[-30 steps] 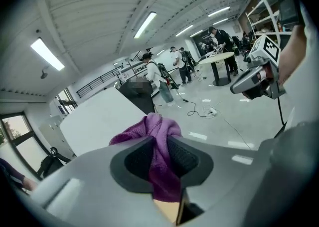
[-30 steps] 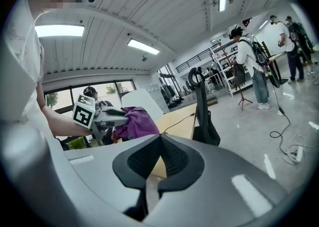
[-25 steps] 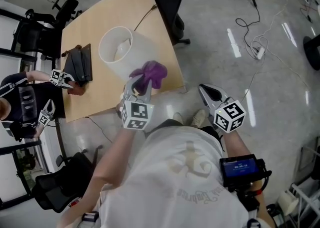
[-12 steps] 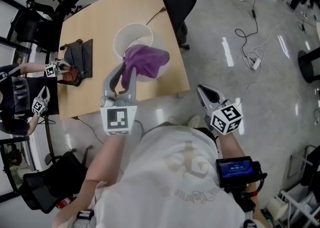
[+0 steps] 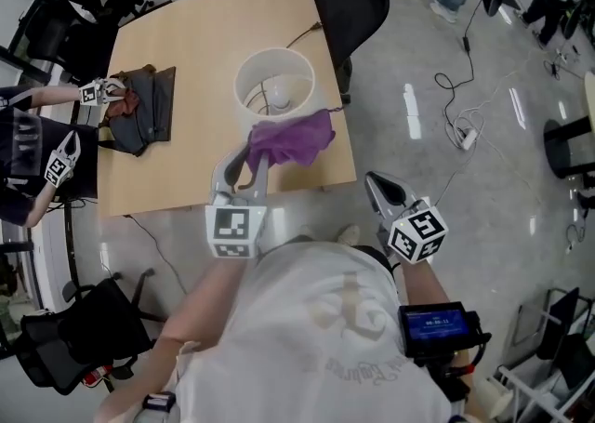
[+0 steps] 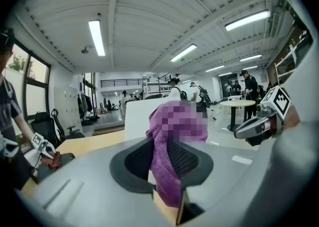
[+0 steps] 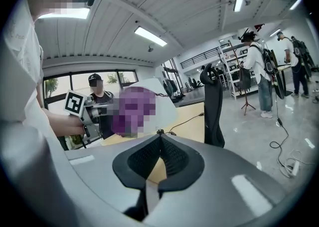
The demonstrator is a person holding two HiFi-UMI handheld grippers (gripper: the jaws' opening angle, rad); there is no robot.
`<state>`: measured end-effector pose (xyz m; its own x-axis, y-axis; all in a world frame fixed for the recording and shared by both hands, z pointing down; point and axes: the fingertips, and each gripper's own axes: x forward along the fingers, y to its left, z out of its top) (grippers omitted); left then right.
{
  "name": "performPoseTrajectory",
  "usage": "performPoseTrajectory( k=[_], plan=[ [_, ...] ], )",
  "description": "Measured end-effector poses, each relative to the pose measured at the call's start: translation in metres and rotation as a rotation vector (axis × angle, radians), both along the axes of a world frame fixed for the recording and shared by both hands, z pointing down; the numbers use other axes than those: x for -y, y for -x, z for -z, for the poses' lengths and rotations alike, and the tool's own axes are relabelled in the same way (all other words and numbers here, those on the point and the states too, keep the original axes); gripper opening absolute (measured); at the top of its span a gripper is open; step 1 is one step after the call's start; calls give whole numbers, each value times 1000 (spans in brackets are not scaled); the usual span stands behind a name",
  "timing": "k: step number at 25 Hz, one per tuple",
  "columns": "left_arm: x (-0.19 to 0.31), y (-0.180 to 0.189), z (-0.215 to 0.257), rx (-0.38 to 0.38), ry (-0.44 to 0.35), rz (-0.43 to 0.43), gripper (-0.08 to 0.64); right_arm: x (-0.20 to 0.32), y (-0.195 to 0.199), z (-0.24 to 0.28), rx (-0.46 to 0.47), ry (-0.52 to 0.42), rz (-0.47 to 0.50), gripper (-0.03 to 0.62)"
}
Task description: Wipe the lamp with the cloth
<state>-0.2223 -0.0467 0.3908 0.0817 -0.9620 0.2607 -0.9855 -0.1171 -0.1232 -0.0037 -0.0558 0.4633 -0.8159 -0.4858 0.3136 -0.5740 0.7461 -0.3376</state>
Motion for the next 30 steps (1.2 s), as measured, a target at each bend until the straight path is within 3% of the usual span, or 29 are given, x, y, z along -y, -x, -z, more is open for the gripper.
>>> performPoseTrajectory(
  k=[11, 13, 21, 26, 30],
  plan=[
    [-16, 13, -67, -42, 147, 15, 84, -5, 24, -1, -30, 4, 40, 14],
    [-21, 20, -59, -42, 115, 24, 84, -6, 27, 0, -33, 0, 43, 14],
    [-19, 57, 33, 10, -137, 39, 84, -13, 32, 1, -32, -7, 39, 14],
    [16, 80, 64, 14, -165, 62, 84, -15, 36, 0, -30, -1, 53, 14],
    [28, 76, 57, 40, -124, 62, 84, -13, 32, -2, -31, 6, 58, 14]
  ],
)
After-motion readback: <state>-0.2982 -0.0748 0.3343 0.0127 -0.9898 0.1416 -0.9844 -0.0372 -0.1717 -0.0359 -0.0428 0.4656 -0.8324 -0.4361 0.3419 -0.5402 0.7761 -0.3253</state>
